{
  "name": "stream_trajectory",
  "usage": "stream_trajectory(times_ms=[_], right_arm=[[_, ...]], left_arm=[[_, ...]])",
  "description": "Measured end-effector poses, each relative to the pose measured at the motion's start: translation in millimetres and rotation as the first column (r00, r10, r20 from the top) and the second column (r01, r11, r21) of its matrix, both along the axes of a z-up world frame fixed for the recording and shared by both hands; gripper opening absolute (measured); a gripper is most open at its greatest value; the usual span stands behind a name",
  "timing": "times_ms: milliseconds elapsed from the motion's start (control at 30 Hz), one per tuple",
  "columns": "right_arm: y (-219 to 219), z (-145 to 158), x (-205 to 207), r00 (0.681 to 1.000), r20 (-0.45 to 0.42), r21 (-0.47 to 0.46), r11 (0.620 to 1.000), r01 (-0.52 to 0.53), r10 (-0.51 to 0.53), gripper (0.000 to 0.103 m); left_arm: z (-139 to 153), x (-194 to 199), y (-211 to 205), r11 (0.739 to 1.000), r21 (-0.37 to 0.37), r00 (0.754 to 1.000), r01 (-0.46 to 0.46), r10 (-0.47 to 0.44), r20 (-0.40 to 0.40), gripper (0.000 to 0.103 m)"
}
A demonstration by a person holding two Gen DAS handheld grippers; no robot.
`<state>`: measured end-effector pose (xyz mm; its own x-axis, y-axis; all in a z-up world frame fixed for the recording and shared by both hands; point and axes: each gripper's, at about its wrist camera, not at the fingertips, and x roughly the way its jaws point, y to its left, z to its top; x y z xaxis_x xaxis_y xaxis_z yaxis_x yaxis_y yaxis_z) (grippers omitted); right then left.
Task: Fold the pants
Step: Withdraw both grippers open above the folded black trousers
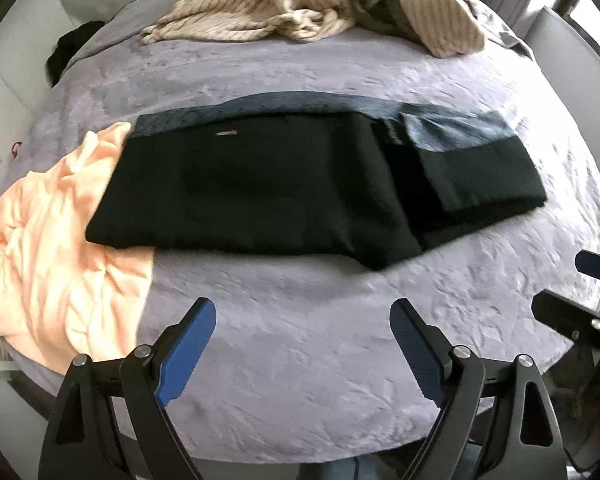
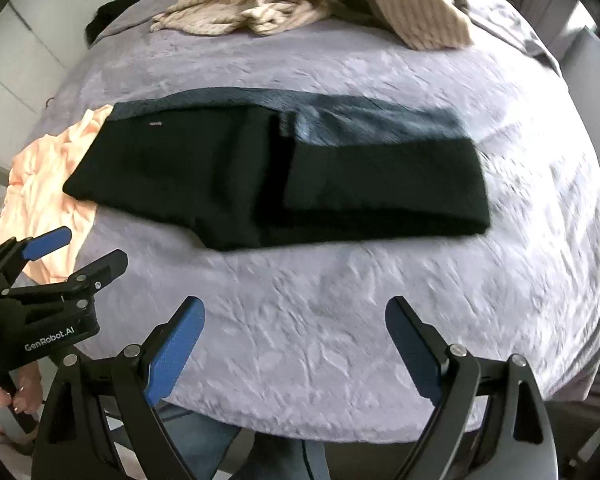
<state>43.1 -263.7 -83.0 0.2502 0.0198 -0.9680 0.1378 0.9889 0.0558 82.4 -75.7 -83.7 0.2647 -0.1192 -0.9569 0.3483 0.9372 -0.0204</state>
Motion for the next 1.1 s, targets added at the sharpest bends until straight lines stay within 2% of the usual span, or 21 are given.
stream_trajectory(times_ms=[233, 433, 633, 767, 900, 1100], right_arm=[[-21.3, 2.4, -24.3, 0.999, 0.005, 0.020, 0.998, 0.052, -0.052, 0.093], [-3.3, -5.4, -23.7, 1.000, -0.019, 0.055, 0.998, 0.004, -0.003, 0.094], [15.6, -0.9, -4.0, 1.000, 0.009, 0.075, 0.997, -0.019, 0.018, 0.094], [35.6, -14.8, 21.8, 1.000, -0.024, 0.097, 0.995, -0.003, 0.005, 0.094], [64.7, -23.4, 48.2, 0.998, -0.053, 0.104, 0.994, -0.033, 0.039, 0.094], [94.1, -37.1, 87.0, 0.994, -0.096, 0.106, 0.994, -0.036, 0.046, 0.094]], left_arm=[[5.3, -27.3, 1.1, 0.999, 0.006, 0.999, -0.031, 0.031, 0.013, 0.090], [5.9, -33.4, 32.3, 0.992, 0.018, 0.992, -0.123, 0.124, -0.002, 0.090], [9.4, -15.3, 62.0, 0.989, 0.025, 0.989, -0.148, 0.147, 0.028, 0.090], [-2.0, 5.1, 96.2, 0.980, 0.027, 0.980, -0.197, 0.197, -0.009, 0.090], [-12.5, 32.9, 126.7, 0.970, 0.027, 0.969, -0.243, 0.244, -0.029, 0.090], [-39.2, 70.9, 147.4, 0.972, 0.007, 0.967, -0.237, 0.236, -0.098, 0.090]])
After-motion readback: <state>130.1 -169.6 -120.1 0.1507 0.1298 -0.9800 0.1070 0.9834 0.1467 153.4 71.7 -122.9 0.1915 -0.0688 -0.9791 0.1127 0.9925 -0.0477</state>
